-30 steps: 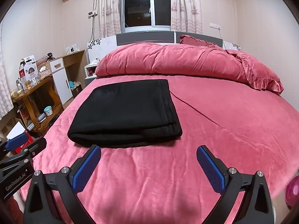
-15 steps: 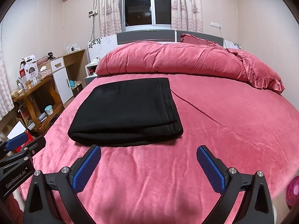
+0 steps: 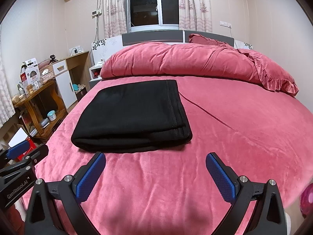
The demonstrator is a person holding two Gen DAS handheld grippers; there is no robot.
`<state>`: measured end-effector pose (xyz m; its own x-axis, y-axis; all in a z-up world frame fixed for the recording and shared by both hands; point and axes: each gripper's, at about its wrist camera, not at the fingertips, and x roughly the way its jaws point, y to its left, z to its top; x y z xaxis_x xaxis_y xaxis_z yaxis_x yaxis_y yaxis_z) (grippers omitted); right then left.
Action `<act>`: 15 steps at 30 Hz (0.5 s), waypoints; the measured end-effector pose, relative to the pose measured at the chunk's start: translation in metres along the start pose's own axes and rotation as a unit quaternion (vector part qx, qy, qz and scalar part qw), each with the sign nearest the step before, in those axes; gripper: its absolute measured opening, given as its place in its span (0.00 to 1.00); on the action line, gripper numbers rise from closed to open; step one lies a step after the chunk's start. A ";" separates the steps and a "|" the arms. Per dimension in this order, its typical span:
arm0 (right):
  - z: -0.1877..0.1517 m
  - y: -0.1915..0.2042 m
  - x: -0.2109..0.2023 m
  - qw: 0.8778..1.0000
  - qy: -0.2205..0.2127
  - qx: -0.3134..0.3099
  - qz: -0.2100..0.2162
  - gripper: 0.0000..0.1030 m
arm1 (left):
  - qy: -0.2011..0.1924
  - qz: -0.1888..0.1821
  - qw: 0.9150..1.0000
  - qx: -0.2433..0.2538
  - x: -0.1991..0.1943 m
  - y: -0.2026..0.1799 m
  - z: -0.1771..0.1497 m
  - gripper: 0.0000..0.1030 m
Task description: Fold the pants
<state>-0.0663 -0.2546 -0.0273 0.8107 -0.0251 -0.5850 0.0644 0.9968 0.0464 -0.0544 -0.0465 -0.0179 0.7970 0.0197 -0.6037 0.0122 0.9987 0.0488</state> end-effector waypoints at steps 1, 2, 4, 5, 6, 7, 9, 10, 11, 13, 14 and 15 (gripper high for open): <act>0.000 0.000 0.001 1.000 0.001 0.000 0.000 1.00 | 0.001 -0.001 1.000 0.000 0.000 0.000 0.000 0.58; -0.001 0.000 0.000 1.000 0.001 0.000 0.000 1.00 | 0.001 -0.002 1.000 -0.001 0.000 0.000 0.000 0.58; 0.000 0.000 0.000 1.000 0.001 0.001 0.001 1.00 | 0.002 -0.001 1.000 -0.001 0.001 0.001 -0.001 0.58; -0.001 0.000 0.001 1.000 0.001 0.001 0.000 1.00 | 0.003 -0.001 1.000 -0.001 0.001 0.001 -0.001 0.58; -0.001 0.000 0.001 1.000 0.002 0.001 0.000 1.00 | 0.004 -0.002 1.000 -0.002 0.001 0.001 -0.002 0.58; 0.000 0.000 0.001 1.000 0.002 0.001 0.001 1.00 | 0.004 -0.001 1.000 -0.002 0.001 0.001 -0.002 0.58; -0.001 0.000 0.002 1.000 0.004 0.002 0.001 1.00 | 0.006 -0.002 1.000 -0.002 0.002 0.002 -0.002 0.58; -0.001 0.000 0.003 1.000 0.005 0.002 0.001 1.00 | 0.006 -0.001 1.000 -0.002 0.002 0.002 -0.003 0.58; -0.001 0.000 0.003 1.000 0.005 0.002 0.002 1.00 | 0.007 -0.001 1.000 -0.002 0.003 0.002 -0.002 0.58; -0.001 0.000 0.003 1.000 0.005 0.002 0.001 1.00 | 0.008 -0.002 1.000 -0.002 0.003 0.002 -0.002 0.58; -0.001 0.000 0.003 1.000 0.005 0.001 0.001 1.00 | 0.009 -0.001 1.000 -0.002 0.003 0.002 -0.003 0.58; -0.001 0.000 0.003 1.000 0.005 0.002 0.002 1.00 | 0.010 -0.001 1.000 -0.002 0.003 0.002 -0.003 0.58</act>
<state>-0.0648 -0.2548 -0.0300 0.8050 -0.0194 -0.5929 0.0623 0.9967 0.0519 -0.0534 -0.0444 -0.0218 0.7853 0.0187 -0.6189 0.0110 0.9990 0.0442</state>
